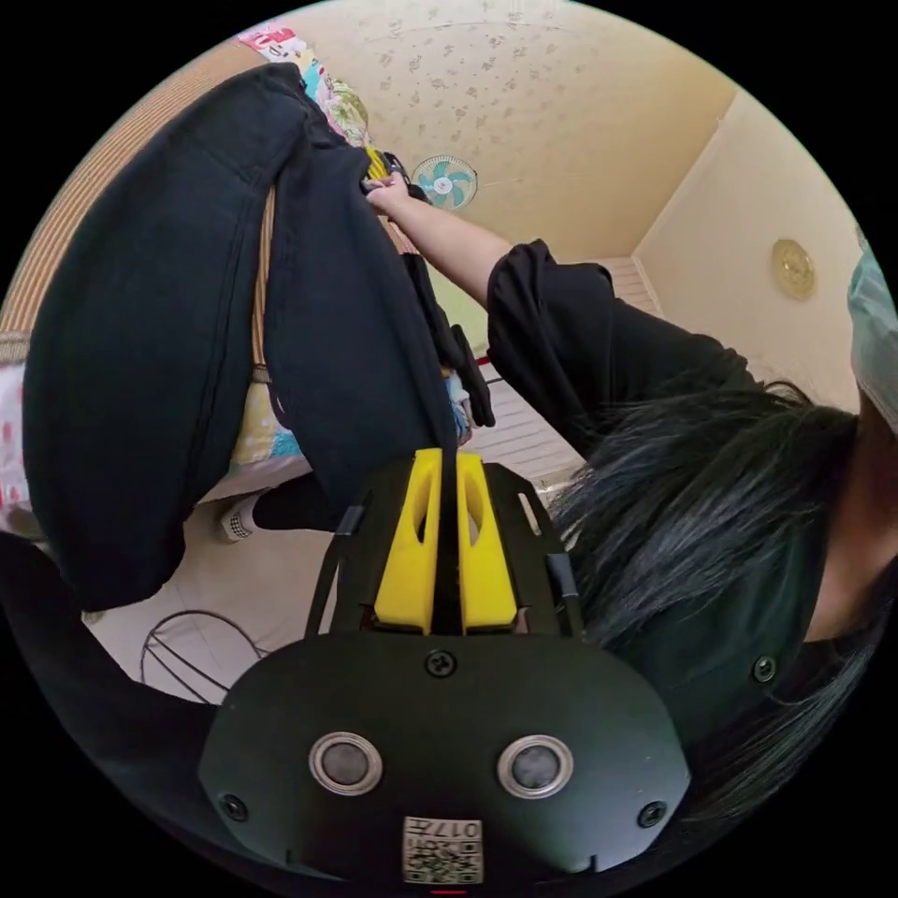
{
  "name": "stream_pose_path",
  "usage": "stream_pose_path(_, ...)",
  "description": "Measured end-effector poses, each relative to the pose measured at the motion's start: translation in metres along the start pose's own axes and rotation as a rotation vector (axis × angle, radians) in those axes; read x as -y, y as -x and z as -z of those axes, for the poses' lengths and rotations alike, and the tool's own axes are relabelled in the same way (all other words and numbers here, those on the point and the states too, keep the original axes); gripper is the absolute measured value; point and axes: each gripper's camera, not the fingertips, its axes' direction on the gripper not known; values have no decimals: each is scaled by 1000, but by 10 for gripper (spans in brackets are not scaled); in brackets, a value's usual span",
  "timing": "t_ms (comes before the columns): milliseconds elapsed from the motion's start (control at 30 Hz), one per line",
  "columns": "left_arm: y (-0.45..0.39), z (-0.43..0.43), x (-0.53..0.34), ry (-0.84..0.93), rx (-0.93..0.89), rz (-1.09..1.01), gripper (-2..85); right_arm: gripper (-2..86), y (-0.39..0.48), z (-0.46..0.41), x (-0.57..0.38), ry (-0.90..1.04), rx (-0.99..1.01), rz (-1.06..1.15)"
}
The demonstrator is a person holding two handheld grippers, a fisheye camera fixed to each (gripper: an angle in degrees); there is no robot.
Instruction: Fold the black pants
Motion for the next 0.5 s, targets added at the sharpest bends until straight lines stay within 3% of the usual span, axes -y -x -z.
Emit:
stream_pose_path(133, 16, 39, -12, -84, -32, 68, 29, 32, 81, -72, -4, 117, 86, 101)
stream_pose_path(267, 23, 81, -36, -202, 30, 126, 31, 46, 140, -182, -40, 270, -89, 211)
stream_pose_path(367, 31, 109, -51, -277, 171, 208, 38, 66, 128, -245, -80, 357, -157, 178)
stream_pose_path(500, 41, 129, -57, -294, 283, 279, 40, 85, 96, -249, -116, 346, -59, 50)
